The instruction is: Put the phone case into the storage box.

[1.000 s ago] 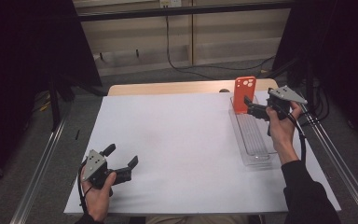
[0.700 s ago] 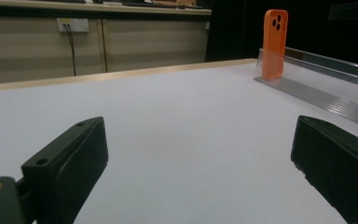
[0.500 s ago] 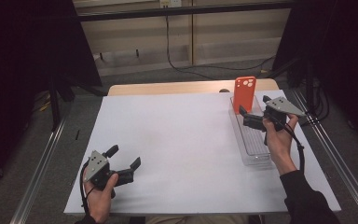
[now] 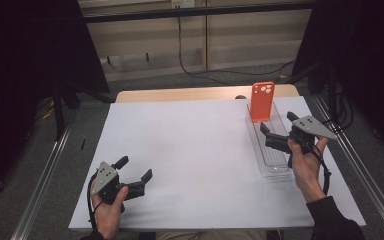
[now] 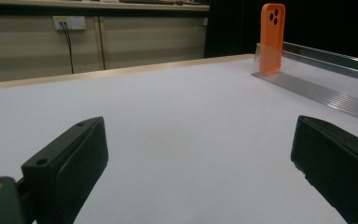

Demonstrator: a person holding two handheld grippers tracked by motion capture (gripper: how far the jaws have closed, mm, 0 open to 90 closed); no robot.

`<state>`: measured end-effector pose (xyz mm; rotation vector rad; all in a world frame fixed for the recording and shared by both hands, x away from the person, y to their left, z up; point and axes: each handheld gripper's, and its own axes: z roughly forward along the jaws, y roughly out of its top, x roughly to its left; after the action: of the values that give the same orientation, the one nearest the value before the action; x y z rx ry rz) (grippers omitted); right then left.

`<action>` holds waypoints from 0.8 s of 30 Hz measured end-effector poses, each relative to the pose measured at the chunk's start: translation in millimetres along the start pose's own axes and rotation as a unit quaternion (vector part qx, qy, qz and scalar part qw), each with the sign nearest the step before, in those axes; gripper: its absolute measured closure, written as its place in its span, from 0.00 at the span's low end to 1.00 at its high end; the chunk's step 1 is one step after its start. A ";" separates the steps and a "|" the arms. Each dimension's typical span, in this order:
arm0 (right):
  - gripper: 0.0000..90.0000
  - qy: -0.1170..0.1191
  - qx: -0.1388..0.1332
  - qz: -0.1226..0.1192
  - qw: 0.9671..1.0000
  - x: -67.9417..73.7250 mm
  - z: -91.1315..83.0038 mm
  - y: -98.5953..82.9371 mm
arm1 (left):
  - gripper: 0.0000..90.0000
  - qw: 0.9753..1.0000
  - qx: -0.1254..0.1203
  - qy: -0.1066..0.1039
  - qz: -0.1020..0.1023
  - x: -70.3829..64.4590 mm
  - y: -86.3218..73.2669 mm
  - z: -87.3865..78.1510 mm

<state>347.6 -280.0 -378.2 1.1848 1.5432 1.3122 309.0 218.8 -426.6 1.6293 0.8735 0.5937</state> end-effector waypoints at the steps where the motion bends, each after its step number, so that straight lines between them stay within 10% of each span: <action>1: 0.06 -0.001 0.001 -0.002 1.000 -0.5 -2.9 0.0 | 0.04 1.000 0.001 -0.003 0.002 -0.4 0.5 0.1; 24: 0.06 -0.034 -0.005 -0.001 0.999 -7.7 -66.4 -33.6 | 0.04 1.000 -0.001 0.007 0.006 -0.3 1.6 -1.9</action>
<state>281.1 -306.3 -400.2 1.2099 1.4874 1.2650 307.7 219.5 -424.6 1.6321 0.8732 0.6154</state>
